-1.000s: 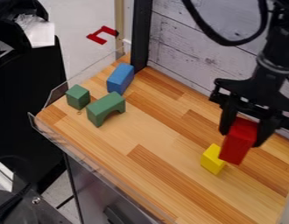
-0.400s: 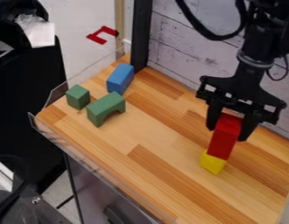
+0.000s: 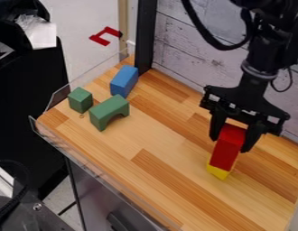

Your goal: Take the red block to put it on top of the yellow cube

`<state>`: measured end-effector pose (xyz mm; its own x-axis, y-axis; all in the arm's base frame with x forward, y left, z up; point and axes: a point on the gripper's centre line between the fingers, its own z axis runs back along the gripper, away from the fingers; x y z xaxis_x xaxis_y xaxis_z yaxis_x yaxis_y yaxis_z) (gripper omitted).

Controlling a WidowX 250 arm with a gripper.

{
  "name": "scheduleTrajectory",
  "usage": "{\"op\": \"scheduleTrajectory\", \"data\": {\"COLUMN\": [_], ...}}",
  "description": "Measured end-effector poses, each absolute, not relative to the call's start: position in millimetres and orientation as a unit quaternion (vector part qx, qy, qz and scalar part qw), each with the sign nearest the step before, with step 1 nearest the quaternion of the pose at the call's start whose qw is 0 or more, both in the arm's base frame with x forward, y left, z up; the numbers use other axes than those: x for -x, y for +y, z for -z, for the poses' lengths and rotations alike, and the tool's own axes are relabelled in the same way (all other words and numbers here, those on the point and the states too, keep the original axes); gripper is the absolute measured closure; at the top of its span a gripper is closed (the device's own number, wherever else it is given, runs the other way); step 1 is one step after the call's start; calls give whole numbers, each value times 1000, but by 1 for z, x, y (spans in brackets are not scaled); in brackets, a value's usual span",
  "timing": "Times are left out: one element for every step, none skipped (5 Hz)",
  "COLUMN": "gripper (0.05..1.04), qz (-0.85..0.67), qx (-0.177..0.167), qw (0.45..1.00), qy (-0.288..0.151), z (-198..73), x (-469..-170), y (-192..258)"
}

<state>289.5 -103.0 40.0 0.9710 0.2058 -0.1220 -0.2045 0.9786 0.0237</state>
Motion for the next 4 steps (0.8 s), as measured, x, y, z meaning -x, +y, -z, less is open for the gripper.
{"op": "scheduleTrajectory", "data": {"gripper": [490,490,489,489], "qz": [-102,-102,-104,-105], "qx": [-6,-6,-5,-4], "qw": [992,992,992,992], "qy": [68,69,71,69], "z": [-35,-35,-31,-32], "x": [-290,-290,-291,-292], "y": [-104,-104,-105,-105]}}
